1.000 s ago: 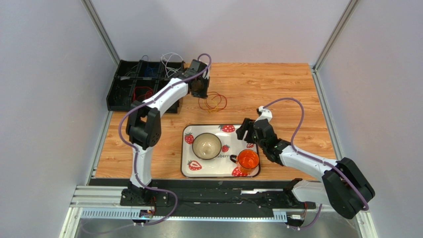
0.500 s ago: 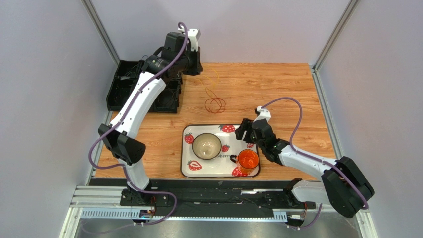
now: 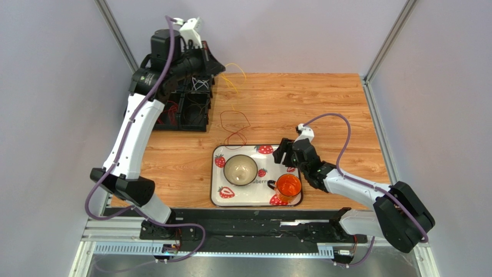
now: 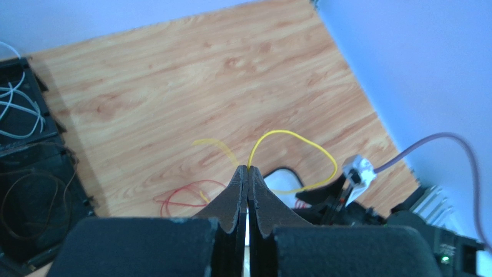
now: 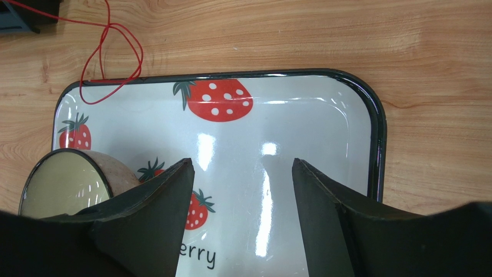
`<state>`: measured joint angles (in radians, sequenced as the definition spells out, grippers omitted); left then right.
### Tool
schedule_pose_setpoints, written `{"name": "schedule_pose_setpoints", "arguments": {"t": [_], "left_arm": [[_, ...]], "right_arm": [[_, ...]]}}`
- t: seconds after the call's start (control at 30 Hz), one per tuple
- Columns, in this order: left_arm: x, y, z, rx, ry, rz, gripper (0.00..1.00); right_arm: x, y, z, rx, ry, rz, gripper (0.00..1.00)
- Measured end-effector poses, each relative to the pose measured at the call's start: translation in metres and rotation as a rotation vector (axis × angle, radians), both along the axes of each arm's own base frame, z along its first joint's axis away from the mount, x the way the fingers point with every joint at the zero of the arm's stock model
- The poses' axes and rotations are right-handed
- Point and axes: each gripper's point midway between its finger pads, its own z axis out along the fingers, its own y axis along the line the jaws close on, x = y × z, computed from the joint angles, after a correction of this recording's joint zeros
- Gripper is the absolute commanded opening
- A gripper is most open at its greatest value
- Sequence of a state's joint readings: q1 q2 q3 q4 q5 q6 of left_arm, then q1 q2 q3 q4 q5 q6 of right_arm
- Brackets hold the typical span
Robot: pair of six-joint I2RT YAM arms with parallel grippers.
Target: Untangle the cables
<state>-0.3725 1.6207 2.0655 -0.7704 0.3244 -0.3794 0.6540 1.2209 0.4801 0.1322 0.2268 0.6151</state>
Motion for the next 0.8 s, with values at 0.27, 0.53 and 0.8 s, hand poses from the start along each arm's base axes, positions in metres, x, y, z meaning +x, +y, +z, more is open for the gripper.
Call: {"name": "schedule_pose_setpoints", "arguments": {"t": [0.27, 0.53, 0.8], "left_arm": [[-0.006, 0.001, -0.005, -0.109, 0.068, -0.048, 0.0], [-0.01, -0.007, -0.027, -0.114, 0.136, -0.086, 0.0], [-0.01, -0.008, -0.028, -0.108, 0.132, -0.101, 0.0]], "right_arm": [[-0.004, 0.026, 0.019, 0.052, -0.068, 0.159, 0.77], [0.037, 0.094, 0.048, 0.056, -0.144, 0.395, 0.77], [0.058, 0.118, 0.049, 0.056, -0.213, 0.465, 0.76]]}}
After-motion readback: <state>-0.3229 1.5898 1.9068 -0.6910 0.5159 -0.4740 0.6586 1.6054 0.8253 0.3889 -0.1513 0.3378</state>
